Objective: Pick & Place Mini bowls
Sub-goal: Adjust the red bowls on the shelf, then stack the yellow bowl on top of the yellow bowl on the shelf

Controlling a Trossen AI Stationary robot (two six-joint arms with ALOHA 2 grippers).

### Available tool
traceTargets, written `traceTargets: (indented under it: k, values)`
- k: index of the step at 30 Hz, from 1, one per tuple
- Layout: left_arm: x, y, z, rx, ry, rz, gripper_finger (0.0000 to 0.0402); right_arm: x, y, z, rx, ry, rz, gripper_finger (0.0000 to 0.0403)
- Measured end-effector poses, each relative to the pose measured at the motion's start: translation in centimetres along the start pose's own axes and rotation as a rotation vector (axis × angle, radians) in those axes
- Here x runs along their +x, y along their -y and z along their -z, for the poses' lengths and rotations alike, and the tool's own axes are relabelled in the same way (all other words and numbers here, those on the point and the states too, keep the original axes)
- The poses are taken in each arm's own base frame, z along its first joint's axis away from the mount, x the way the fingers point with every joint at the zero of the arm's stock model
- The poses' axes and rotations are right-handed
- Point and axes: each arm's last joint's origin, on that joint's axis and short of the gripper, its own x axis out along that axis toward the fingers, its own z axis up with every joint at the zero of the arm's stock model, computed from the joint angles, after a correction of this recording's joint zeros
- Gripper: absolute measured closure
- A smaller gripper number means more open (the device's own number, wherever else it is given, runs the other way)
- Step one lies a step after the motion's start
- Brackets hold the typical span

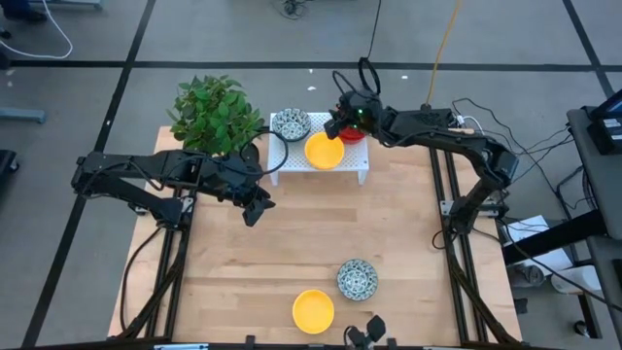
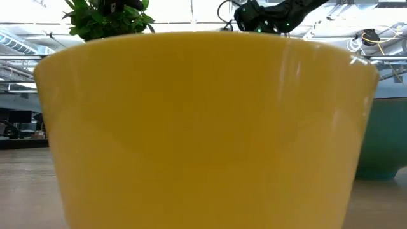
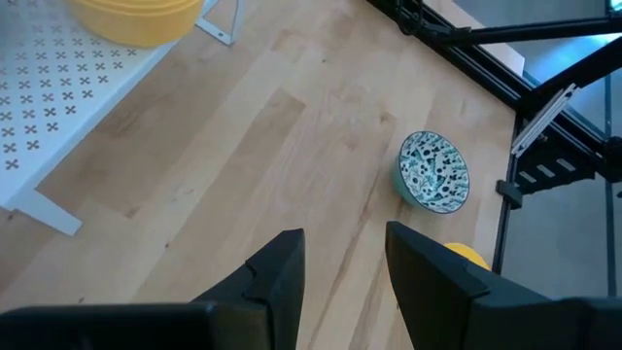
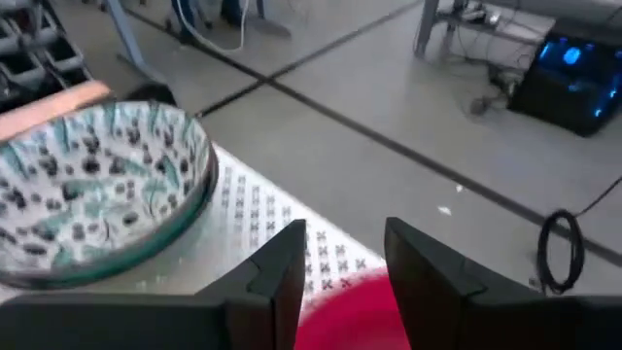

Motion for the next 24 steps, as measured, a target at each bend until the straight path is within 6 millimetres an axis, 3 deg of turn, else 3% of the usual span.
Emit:
traceTargets:
  k: [8, 15, 19, 24]
  values:
    - [0.0, 0.0, 0.0, -0.001, -0.005, -0.003, 0.0254, -1.9, -0.2, -1.5, 0.012, 0.066, -0.069, 0.027]
    - [0.0, 0.0, 0.2, 0.002, -0.015, -0.001, 0.0254, -6.9, -1.7, -3.4, 0.002, 0.105, -0.233, 0.027]
    - [0.0, 0.2, 0.6, 0.013, -0.044, -0.004, 0.0254, -10.3, -3.0, -2.3, -0.047, -0.058, -0.376, 0.027]
    - [-0.1, 0.9, 1.2, 0.034, -0.064, 0.021, 0.0254, -14.6, -5.2, 0.7, -0.17, -0.345, -0.507, 0.0271]
